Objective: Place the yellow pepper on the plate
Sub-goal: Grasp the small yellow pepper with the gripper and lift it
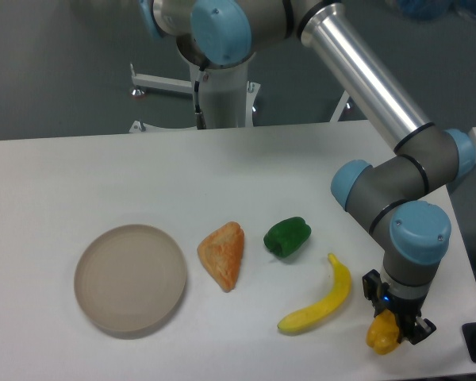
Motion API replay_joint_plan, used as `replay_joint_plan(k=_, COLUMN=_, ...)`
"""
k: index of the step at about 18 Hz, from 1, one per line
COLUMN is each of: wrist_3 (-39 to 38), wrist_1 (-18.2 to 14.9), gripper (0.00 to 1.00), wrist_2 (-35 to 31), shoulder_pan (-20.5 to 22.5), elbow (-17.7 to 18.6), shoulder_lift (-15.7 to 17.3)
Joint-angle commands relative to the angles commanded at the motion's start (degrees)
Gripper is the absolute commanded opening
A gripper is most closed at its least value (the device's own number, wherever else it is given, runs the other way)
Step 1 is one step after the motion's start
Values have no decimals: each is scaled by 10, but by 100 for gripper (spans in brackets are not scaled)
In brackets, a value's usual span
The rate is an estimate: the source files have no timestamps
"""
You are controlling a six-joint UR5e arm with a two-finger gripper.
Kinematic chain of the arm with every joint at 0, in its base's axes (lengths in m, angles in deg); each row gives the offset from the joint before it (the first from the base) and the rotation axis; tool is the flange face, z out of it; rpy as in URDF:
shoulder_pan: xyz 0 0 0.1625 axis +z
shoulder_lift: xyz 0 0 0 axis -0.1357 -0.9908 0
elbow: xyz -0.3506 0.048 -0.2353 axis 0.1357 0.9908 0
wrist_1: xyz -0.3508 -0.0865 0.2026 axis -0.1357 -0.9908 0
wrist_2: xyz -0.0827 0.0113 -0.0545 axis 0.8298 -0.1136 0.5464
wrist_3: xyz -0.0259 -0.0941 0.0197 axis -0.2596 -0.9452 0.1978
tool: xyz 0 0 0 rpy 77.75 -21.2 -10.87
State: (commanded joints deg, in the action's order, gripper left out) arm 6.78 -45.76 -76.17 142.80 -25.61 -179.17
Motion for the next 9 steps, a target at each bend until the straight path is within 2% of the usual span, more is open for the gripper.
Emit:
replay_joint_plan(k=7, wrist_3=-8, wrist_1=-1, gripper=34, wrist_2=1, shoulder_pan=-3, elbow=6, shoulder_lift=11)
replay_joint_plan(k=9, wrist_3=-9, wrist_1=-5, gripper=34, wrist_2=0, shoulder_pan=-4, elbow=17, shoulder_lift=25)
